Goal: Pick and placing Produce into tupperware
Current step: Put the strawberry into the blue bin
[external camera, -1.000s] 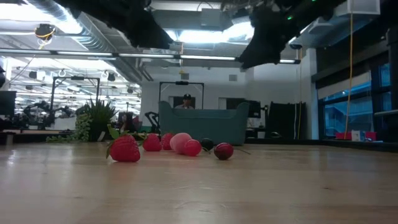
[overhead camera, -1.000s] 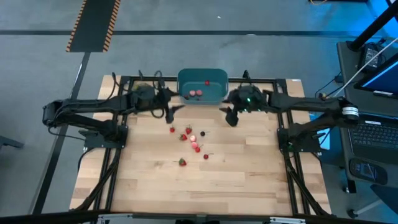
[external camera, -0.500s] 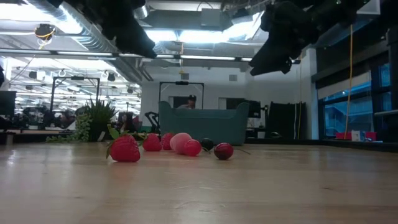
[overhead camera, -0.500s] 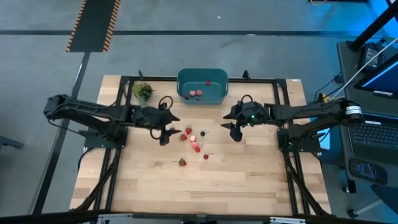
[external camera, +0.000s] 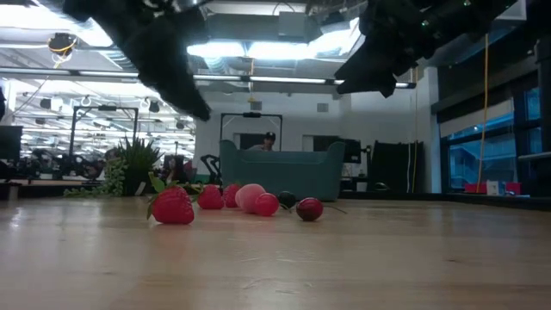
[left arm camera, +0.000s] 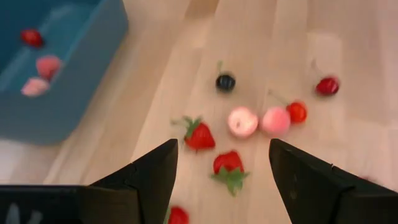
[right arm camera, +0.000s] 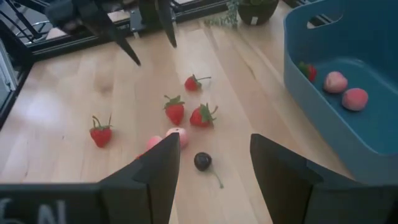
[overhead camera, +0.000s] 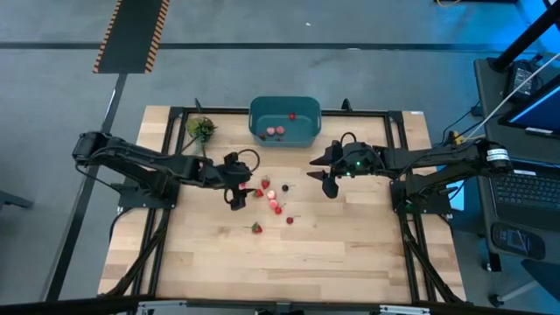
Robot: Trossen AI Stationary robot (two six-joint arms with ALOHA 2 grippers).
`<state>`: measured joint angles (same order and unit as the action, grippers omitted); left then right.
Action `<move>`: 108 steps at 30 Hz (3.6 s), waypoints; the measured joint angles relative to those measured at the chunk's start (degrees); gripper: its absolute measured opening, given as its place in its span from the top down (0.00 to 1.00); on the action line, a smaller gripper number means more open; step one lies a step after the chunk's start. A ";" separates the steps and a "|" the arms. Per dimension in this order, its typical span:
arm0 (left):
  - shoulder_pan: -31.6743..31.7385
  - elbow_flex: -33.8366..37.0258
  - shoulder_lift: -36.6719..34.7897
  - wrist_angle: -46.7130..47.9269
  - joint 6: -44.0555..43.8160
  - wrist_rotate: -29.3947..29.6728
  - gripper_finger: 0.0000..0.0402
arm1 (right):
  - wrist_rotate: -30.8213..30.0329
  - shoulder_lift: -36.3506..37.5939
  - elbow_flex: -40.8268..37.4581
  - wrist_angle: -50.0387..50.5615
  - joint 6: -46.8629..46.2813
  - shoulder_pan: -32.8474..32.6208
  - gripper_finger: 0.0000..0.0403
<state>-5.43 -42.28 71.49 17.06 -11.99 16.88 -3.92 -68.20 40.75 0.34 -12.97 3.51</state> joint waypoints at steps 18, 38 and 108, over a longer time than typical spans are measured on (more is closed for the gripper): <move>-4.90 4.53 -6.55 17.17 -7.67 6.83 0.39 | 0.00 -0.02 0.00 -4.58 0.00 0.00 0.51; 6.65 22.88 -17.08 -7.91 -11.92 1.62 0.39 | 0.00 -0.02 0.00 -5.81 -0.07 0.00 0.51; 5.15 22.80 9.52 -27.48 -14.36 3.80 0.39 | 0.02 -0.04 0.00 -5.62 1.46 0.00 0.51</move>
<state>-0.27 -19.49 81.01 -10.41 -26.35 20.68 -3.91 -68.25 40.75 -5.28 -11.51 3.51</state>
